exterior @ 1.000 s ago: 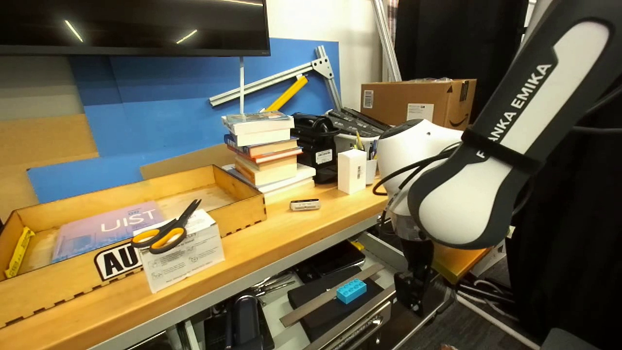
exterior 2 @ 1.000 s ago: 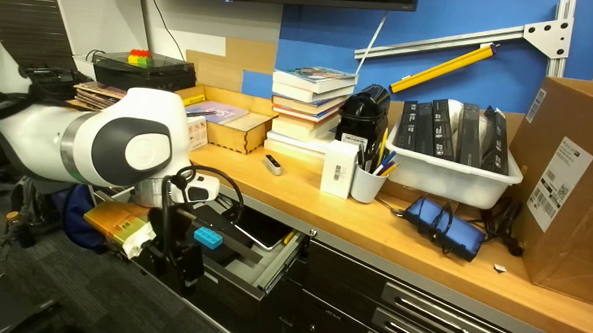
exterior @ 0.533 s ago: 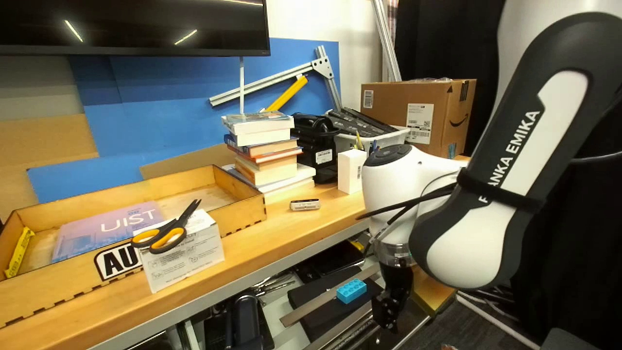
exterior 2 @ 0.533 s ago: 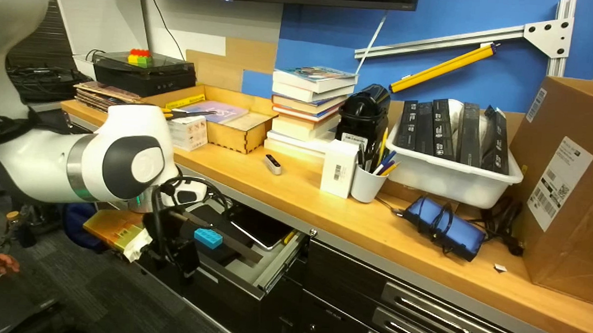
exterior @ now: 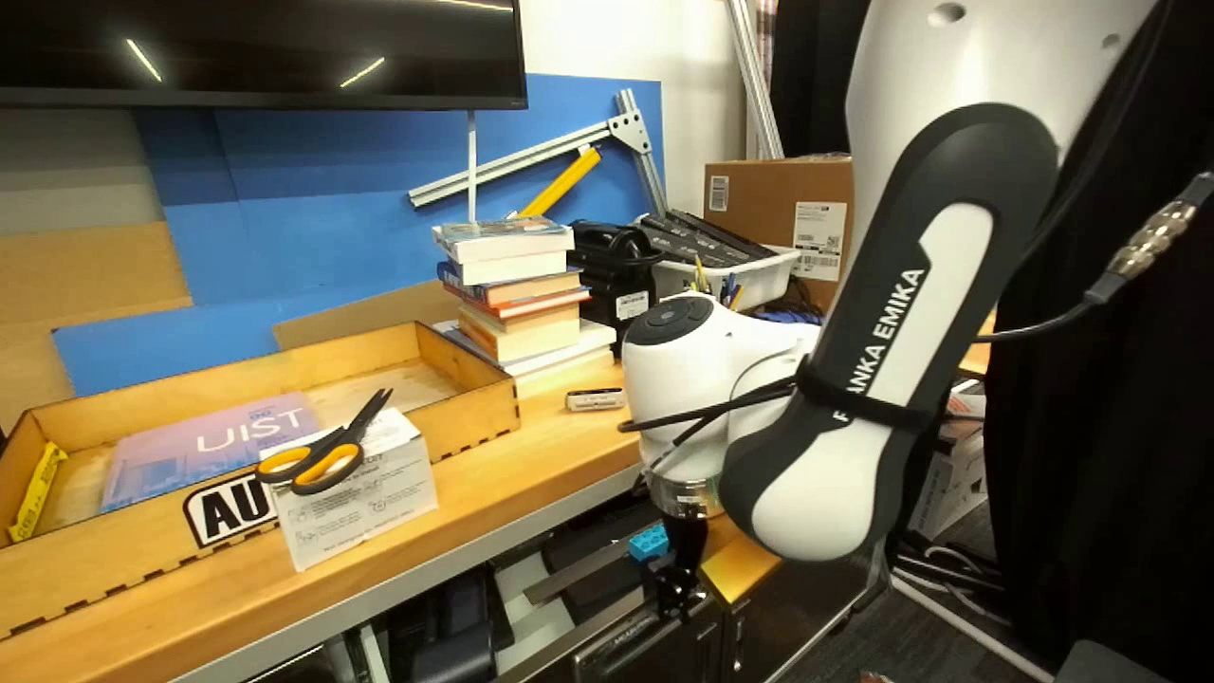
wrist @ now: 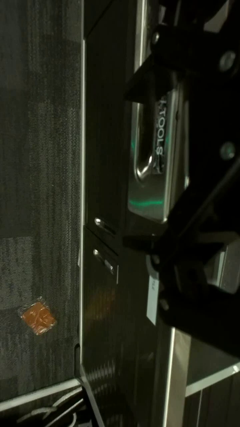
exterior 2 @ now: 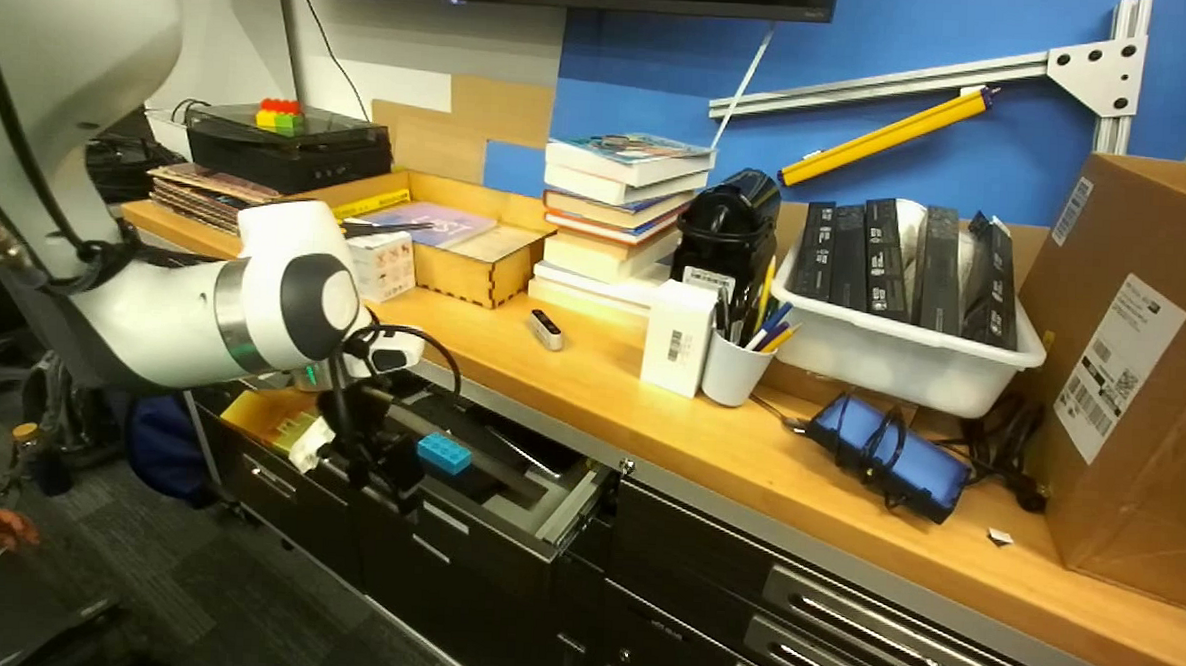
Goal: Pick up the blue block from the countertop, put it in the drawer and close the drawer.
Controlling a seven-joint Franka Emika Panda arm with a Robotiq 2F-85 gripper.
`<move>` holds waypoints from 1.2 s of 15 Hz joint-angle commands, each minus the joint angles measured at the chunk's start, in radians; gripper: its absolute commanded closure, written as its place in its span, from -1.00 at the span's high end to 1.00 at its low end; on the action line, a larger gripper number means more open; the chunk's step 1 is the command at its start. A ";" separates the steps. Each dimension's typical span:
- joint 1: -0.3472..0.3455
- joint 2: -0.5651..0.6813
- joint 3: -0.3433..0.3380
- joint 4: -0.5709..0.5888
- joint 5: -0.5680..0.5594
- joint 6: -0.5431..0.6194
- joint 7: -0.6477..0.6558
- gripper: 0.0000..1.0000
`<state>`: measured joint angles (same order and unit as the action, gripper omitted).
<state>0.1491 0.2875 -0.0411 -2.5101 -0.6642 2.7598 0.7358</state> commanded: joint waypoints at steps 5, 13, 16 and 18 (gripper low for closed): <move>0.096 0.208 -0.013 0.318 -0.028 -0.005 0.127 1.00; 0.195 0.248 -0.099 0.415 0.006 0.020 0.192 1.00; 0.163 0.159 -0.066 0.313 0.065 -0.032 0.111 1.00; 0.139 0.041 -0.052 0.202 0.116 -0.087 0.040 1.00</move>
<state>0.3161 0.5025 -0.1113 -2.1611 -0.6165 2.7373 0.8715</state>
